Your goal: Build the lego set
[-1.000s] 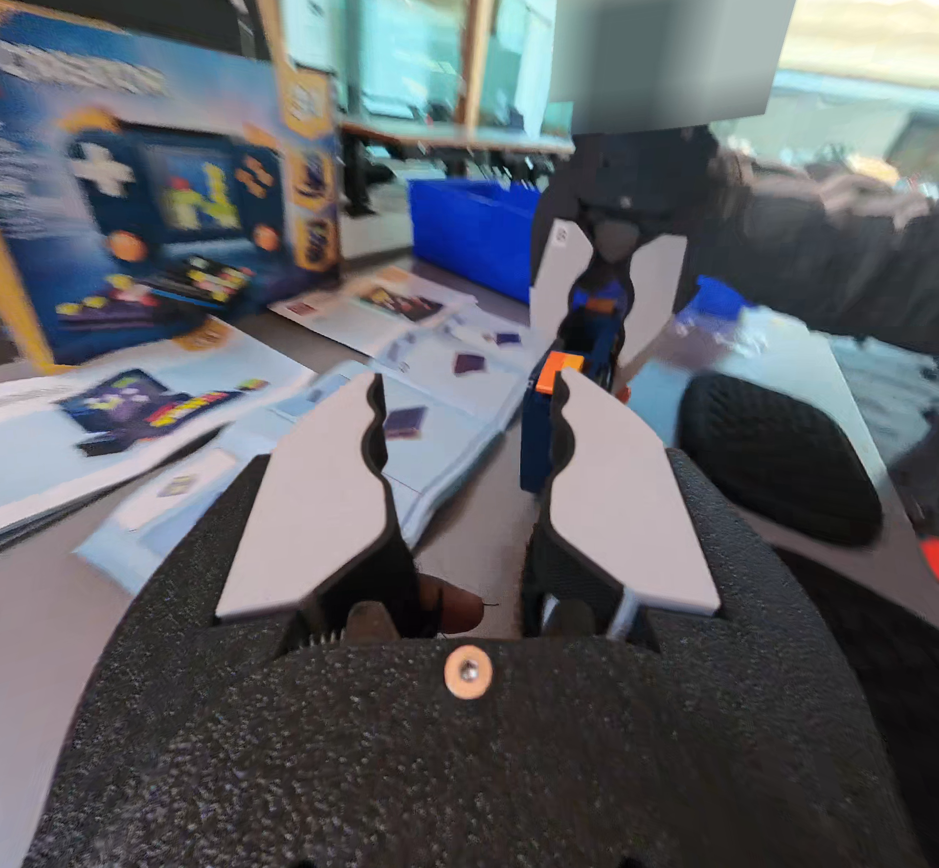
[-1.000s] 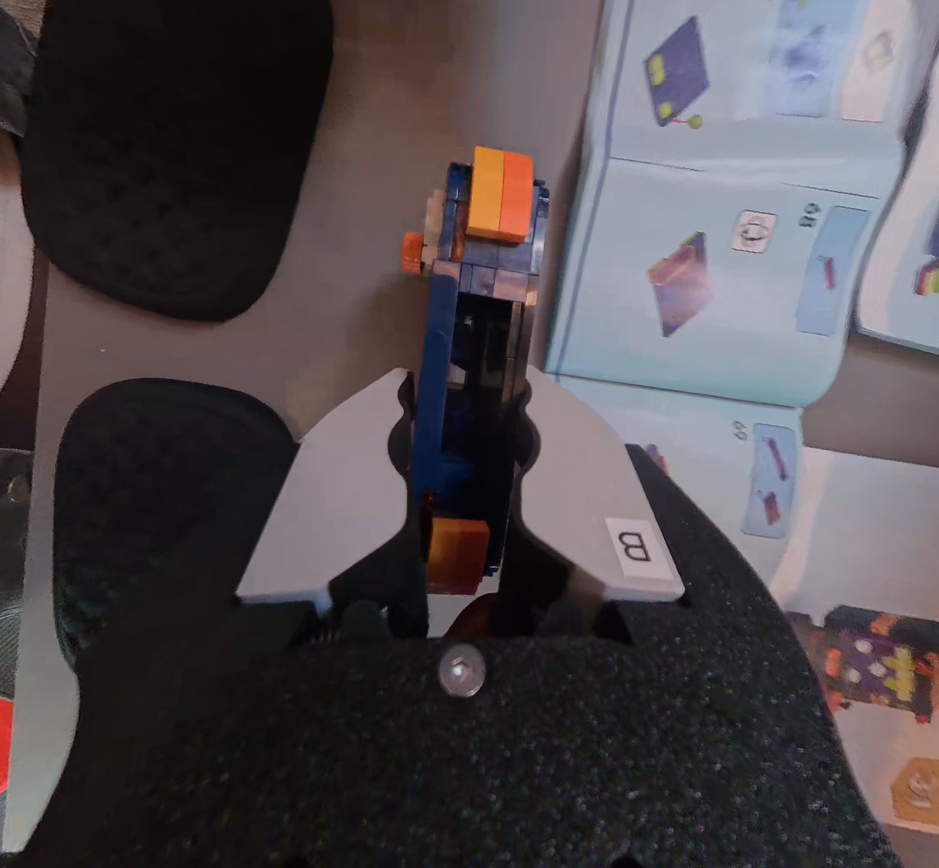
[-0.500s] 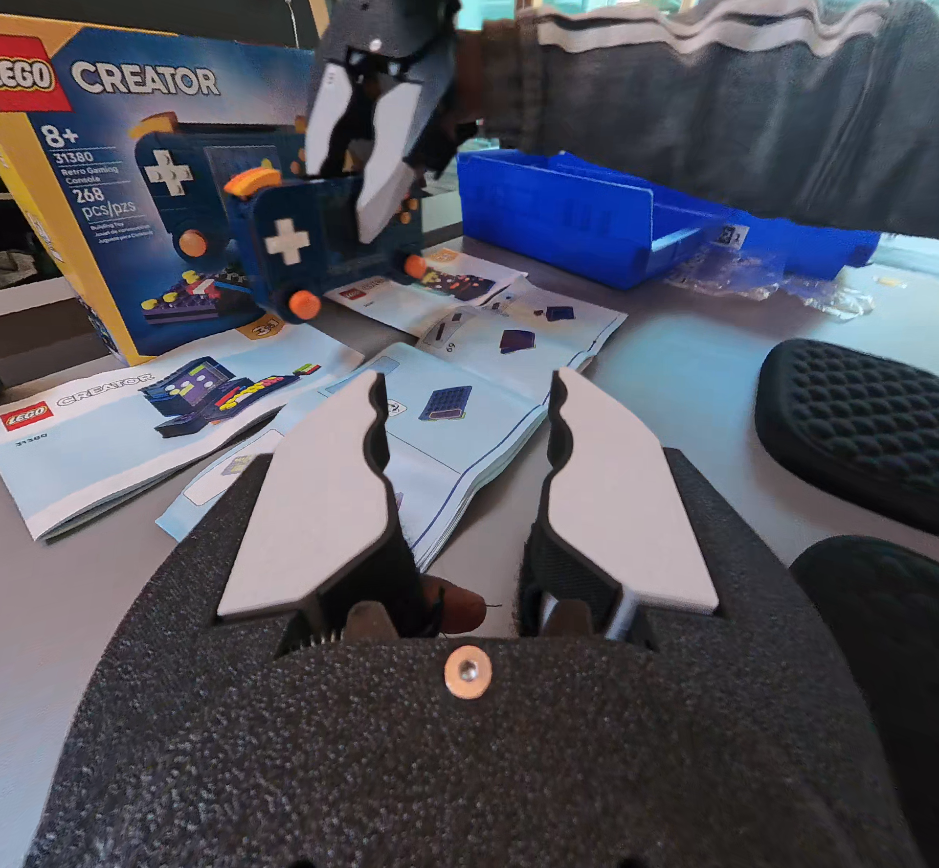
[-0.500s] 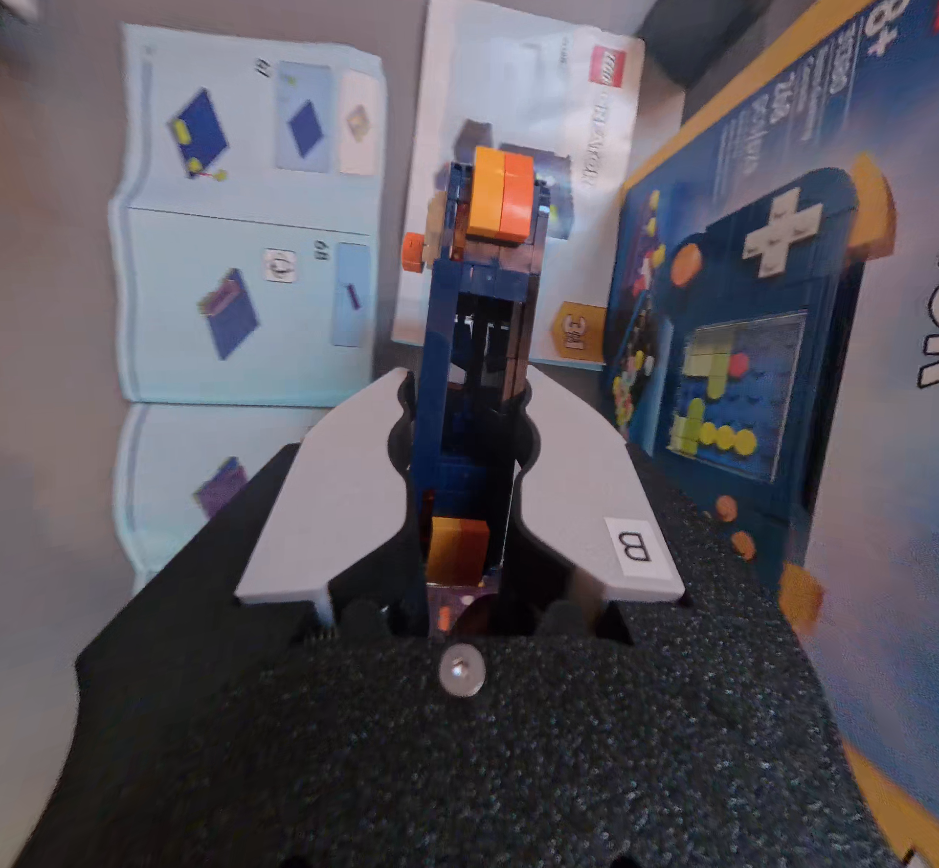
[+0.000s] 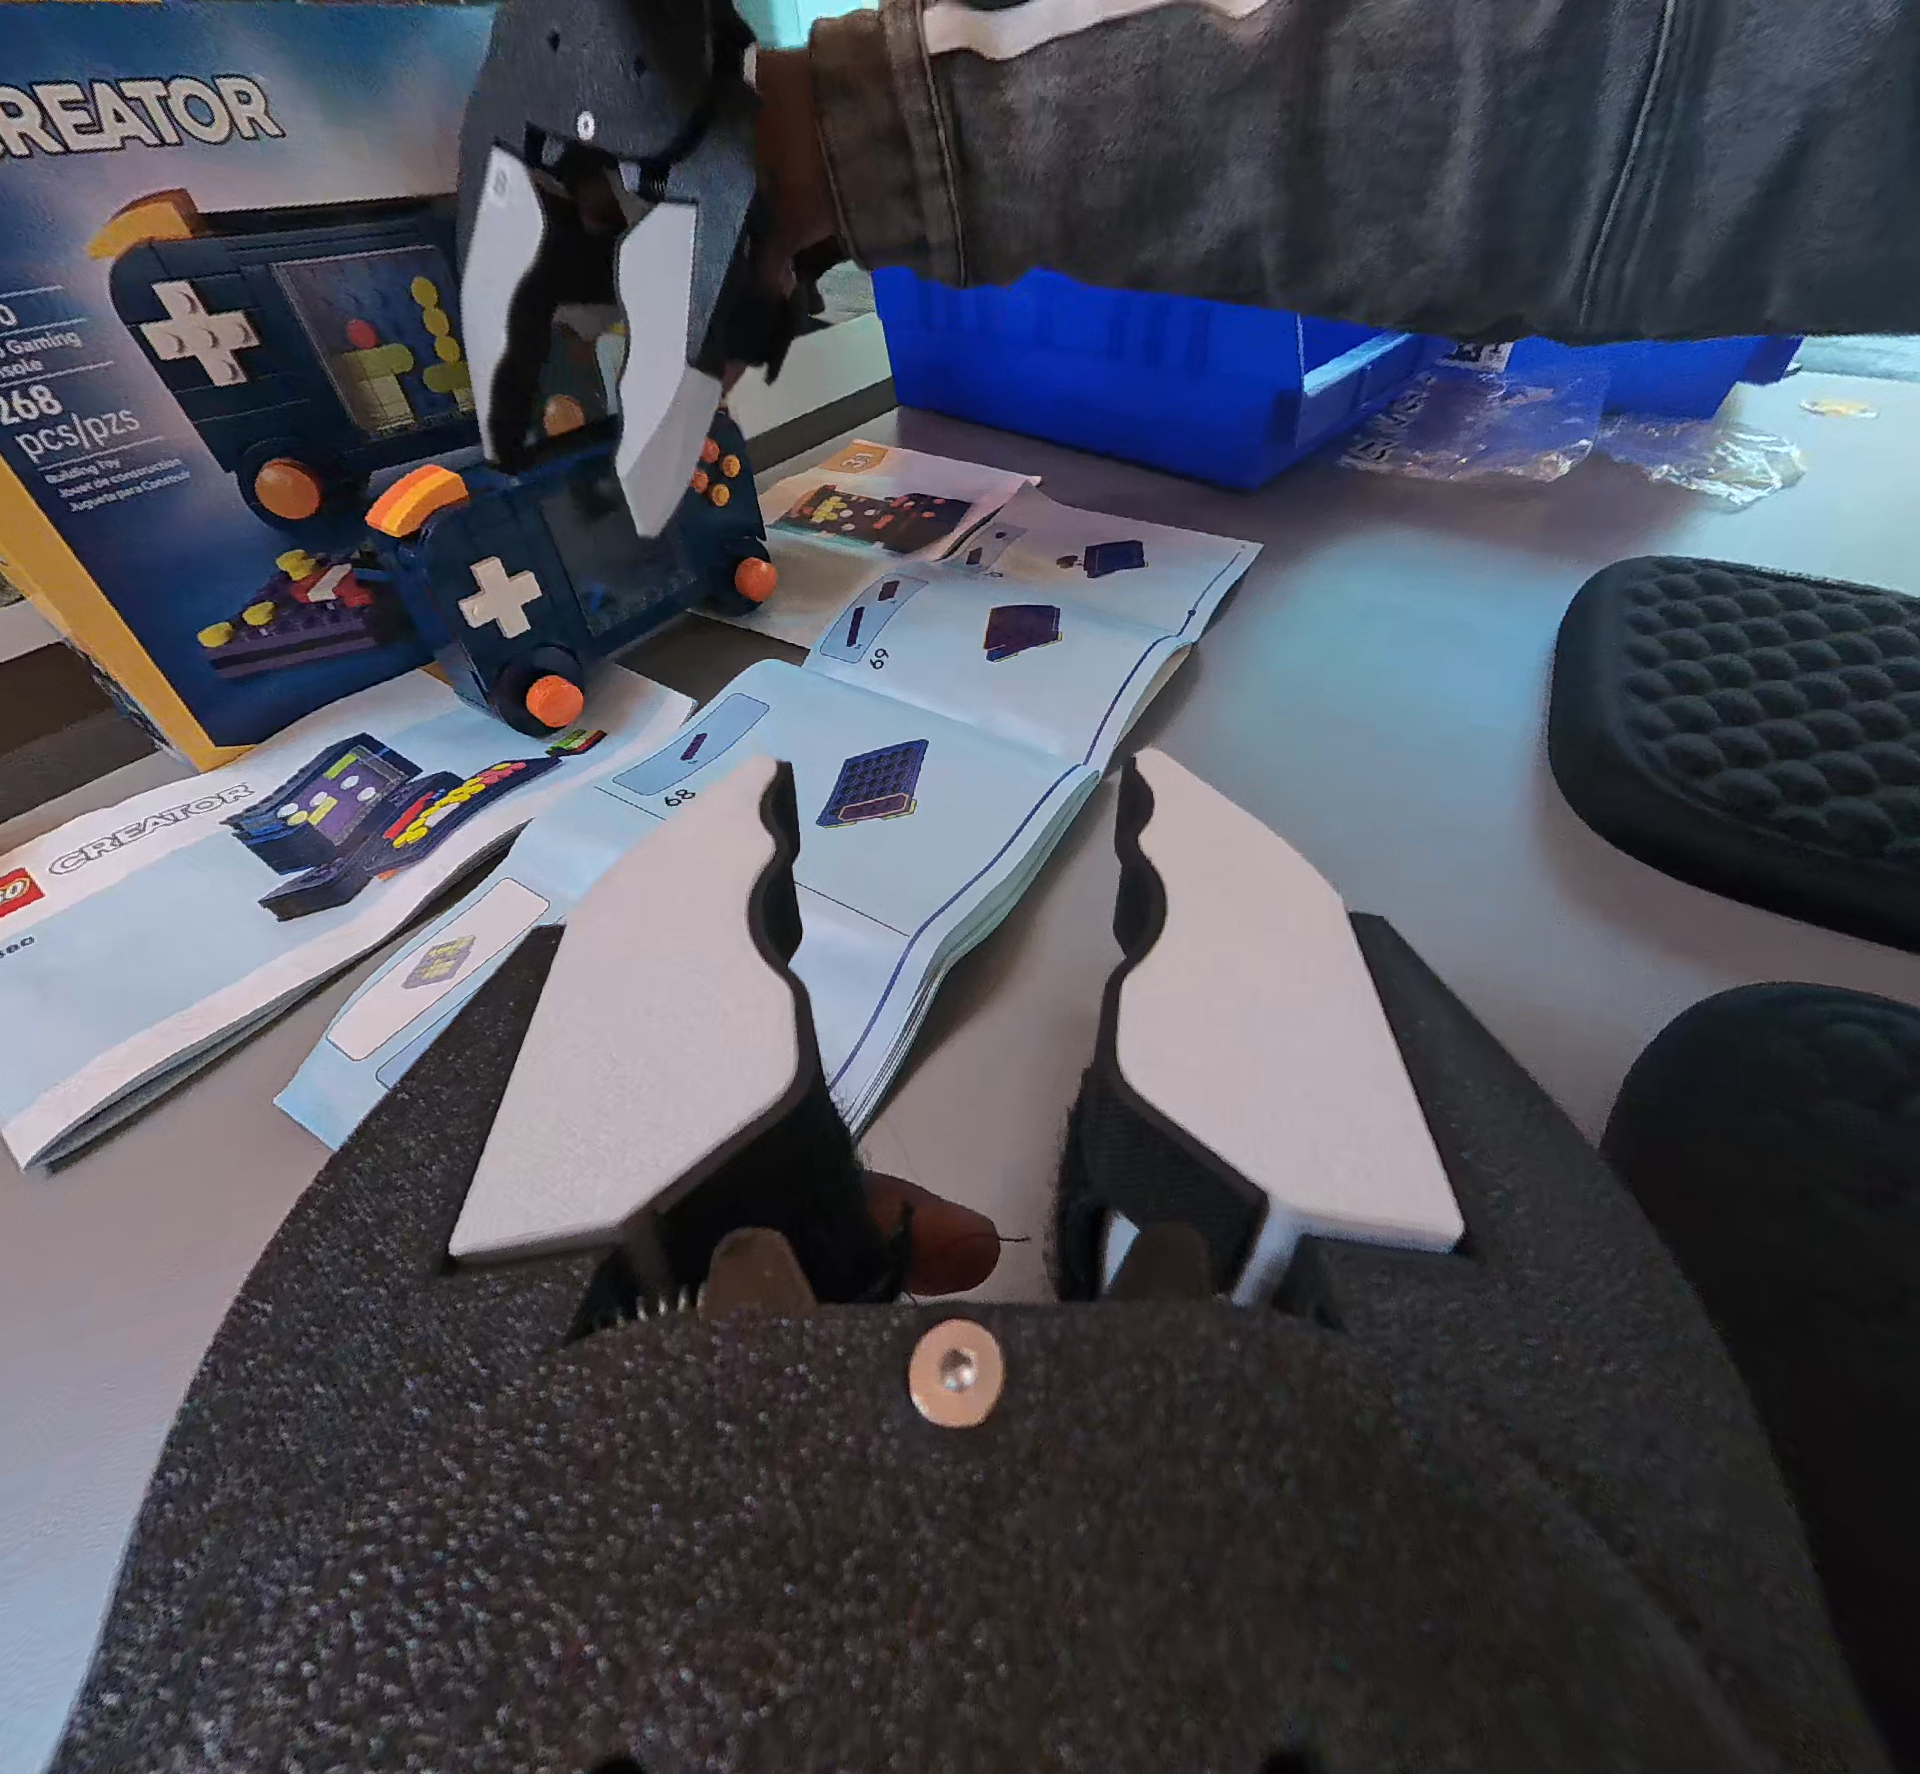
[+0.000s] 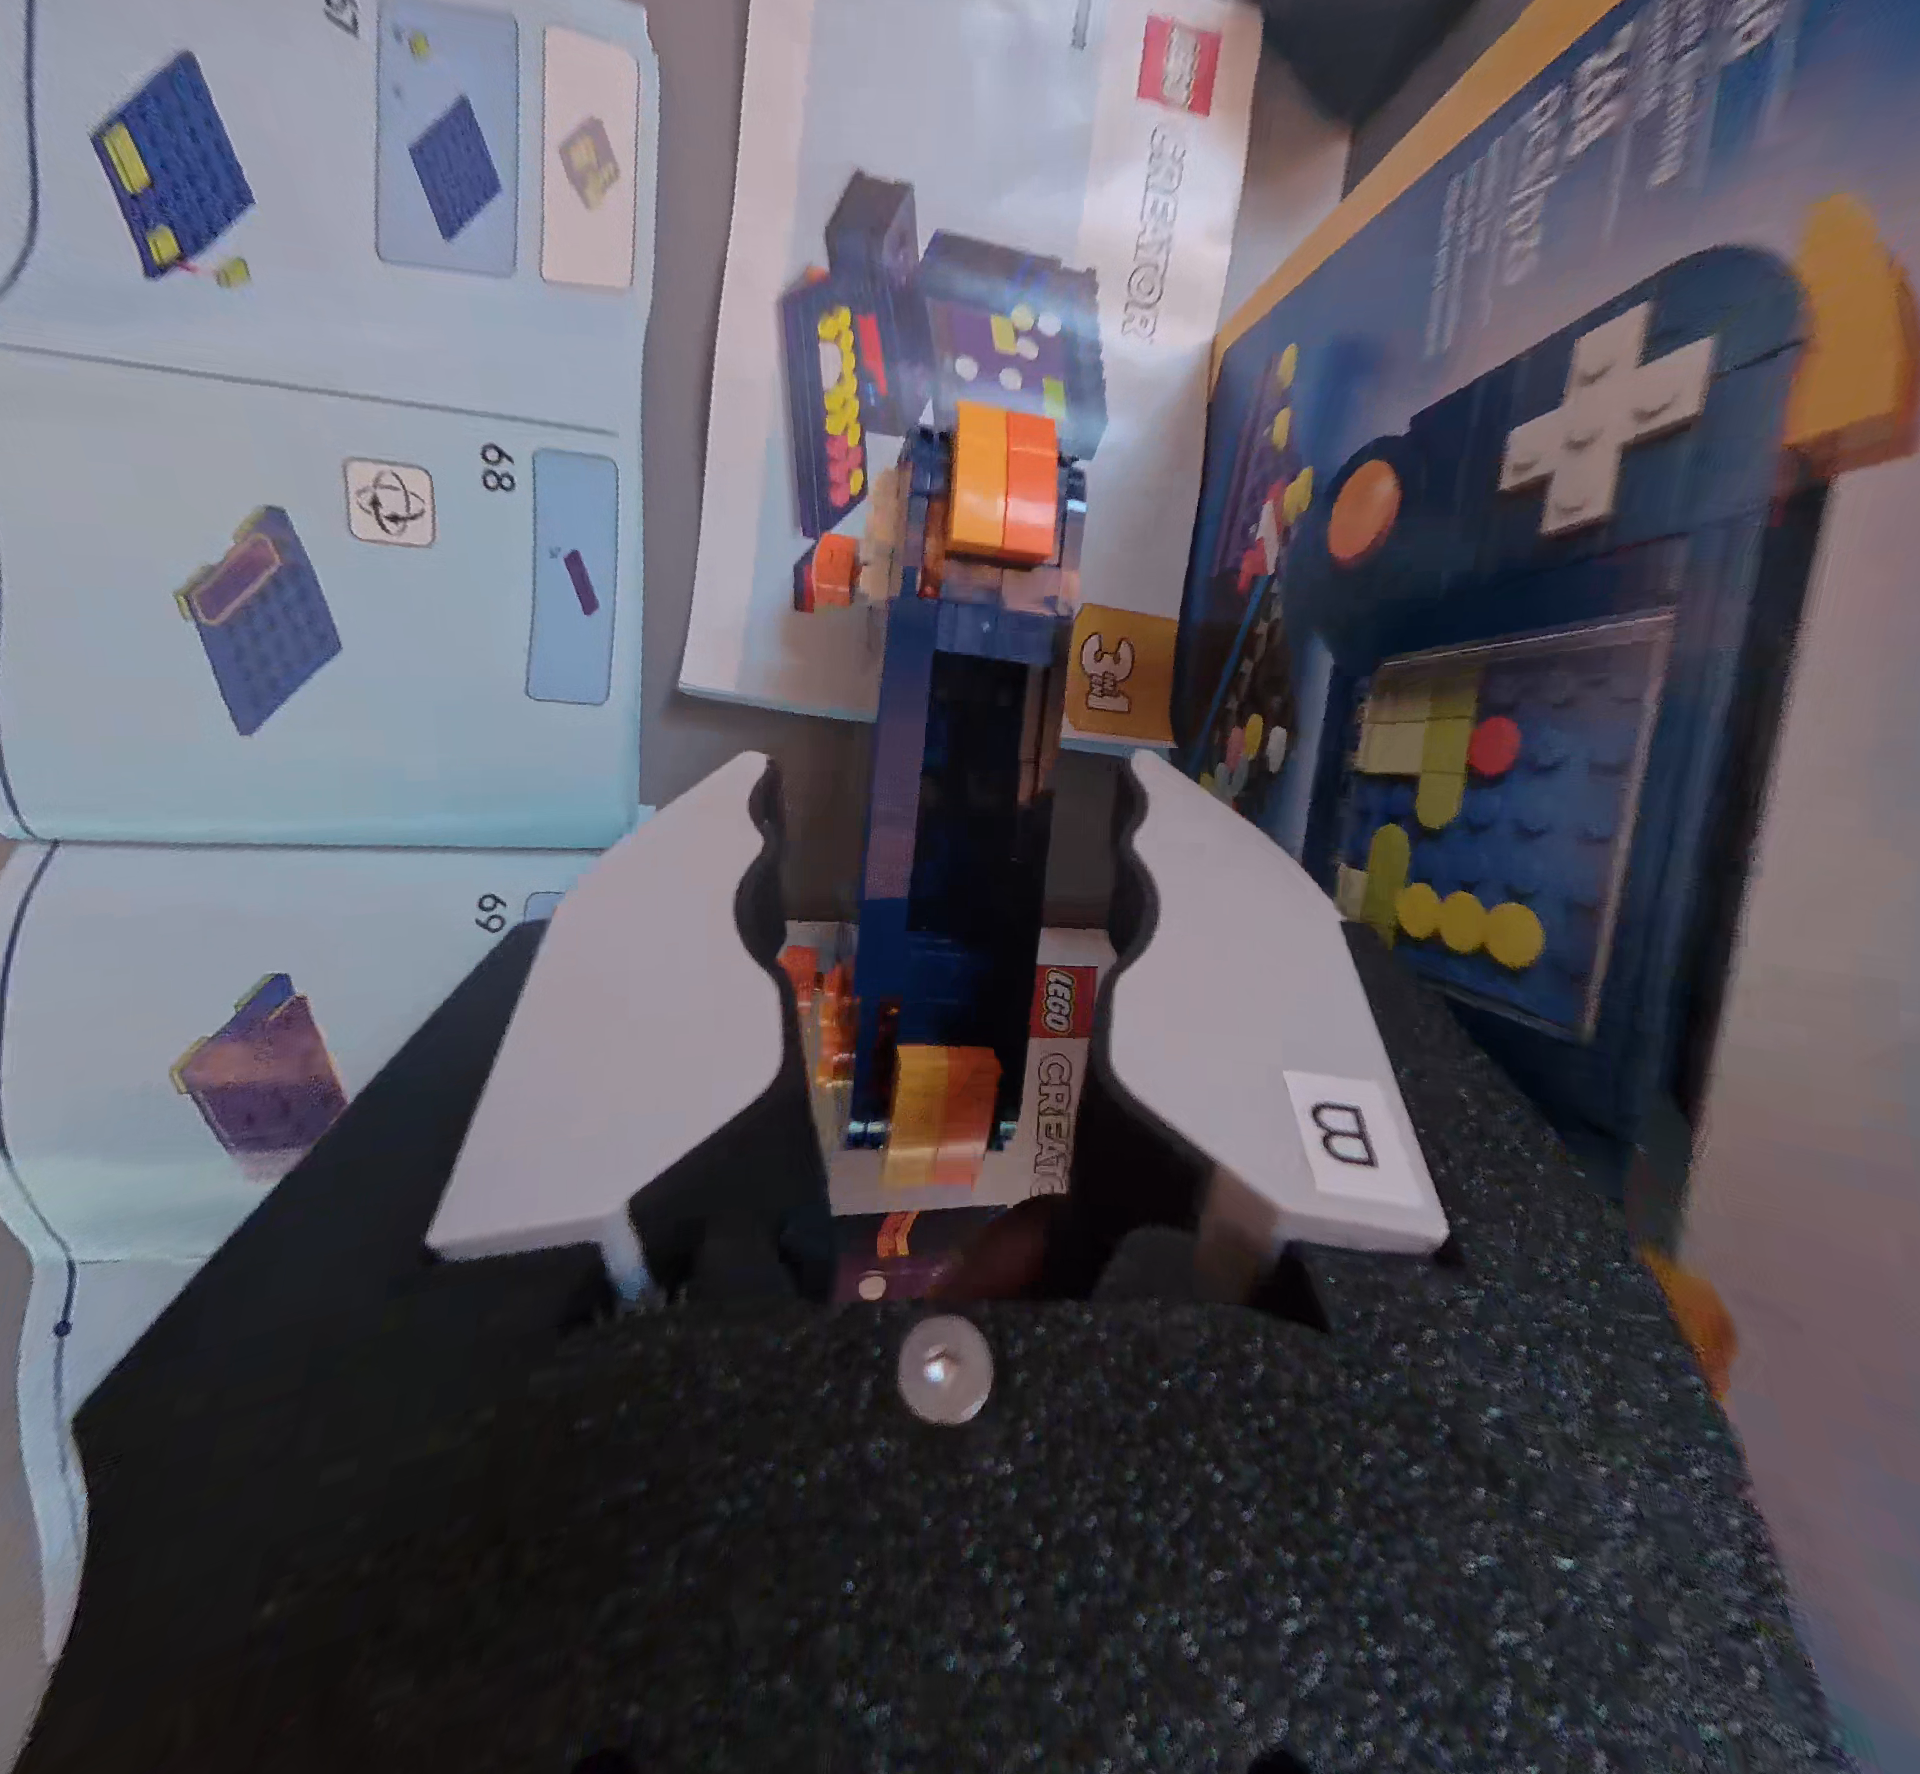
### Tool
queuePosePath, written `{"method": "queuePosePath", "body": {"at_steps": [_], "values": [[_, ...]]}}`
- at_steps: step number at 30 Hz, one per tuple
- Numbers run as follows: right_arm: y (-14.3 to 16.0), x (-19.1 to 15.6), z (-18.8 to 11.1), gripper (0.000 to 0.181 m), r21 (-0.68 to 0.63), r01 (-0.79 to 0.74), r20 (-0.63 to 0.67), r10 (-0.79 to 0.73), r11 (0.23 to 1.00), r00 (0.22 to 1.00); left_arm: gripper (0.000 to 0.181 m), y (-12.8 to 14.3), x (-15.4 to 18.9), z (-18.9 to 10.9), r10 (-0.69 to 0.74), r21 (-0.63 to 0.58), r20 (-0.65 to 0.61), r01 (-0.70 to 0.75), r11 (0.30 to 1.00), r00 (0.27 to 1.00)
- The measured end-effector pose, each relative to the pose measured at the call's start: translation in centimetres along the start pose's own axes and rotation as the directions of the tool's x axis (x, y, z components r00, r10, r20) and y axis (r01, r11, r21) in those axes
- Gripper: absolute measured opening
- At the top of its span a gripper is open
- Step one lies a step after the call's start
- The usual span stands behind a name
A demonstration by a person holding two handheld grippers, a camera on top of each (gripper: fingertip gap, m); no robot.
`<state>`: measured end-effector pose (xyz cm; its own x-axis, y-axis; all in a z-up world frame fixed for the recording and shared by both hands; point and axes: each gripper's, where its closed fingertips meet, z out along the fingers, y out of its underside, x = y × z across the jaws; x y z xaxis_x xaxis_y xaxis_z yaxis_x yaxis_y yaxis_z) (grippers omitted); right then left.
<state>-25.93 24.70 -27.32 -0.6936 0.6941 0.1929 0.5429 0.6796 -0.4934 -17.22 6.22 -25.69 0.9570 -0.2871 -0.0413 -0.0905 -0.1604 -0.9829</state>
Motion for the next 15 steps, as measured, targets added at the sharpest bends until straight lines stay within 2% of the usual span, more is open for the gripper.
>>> {"method": "queuePosePath", "body": {"at_steps": [2, 5, 8, 10, 12, 14, 15], "values": [[-0.8, -0.2, -1.9, 0.065, 0.053, -0.015, -0.038, 0.017, 0.998, 0.999, 0.059, 0.0, 0.0, 0.0, 0.012, -0.001, 0.004, -0.012, 1.0, 1.0], [-2.8, -2.2, -7.0, 0.074, 0.246, -0.068, -0.081, 0.091, 0.967, 0.993, 0.059, -0.2, 0.0, 0.0, 0.025, 0.015, 0.017, -0.025, 1.0, 1.0], [-2.3, -5.2, -13.2, 0.083, 0.413, -0.244, -0.11, 0.314, 0.878, 0.943, 0.069, -0.6, -0.7, -0.2, 0.029, 0.042, 0.071, -0.032, 0.999, 0.997], [-0.3, -8.4, -16.8, 0.091, 0.487, -0.384, -0.051, 0.464, 0.785, 0.884, 0.085, -0.9, -1.4, -0.3, 0.037, 0.052, 0.126, -0.044, 0.998, 0.991], [2.6, -11.8, -20.2, 0.101, 0.537, -0.458, -0.02, 0.553, 0.708, 0.833, 0.102, -1.3, -1.6, -0.4, 0.047, 0.065, 0.155, -0.058, 0.996, 0.987], [6.8, -14.5, -23.9, 0.103, 0.553, -0.49, -0.067, 0.622, 0.674, 0.78, 0.12, -1.7, -1.4, -0.6, 0.043, 0.065, 0.166, -0.055, 0.996, 0.985], [9.4, -15.6, -26.0, 0.098, 0.551, -0.492, -0.123, 0.649, 0.674, 0.75, 0.127, -1.9, -1.0, -0.7, 0.03, 0.061, 0.161, -0.04, 0.997, 0.986]]}}
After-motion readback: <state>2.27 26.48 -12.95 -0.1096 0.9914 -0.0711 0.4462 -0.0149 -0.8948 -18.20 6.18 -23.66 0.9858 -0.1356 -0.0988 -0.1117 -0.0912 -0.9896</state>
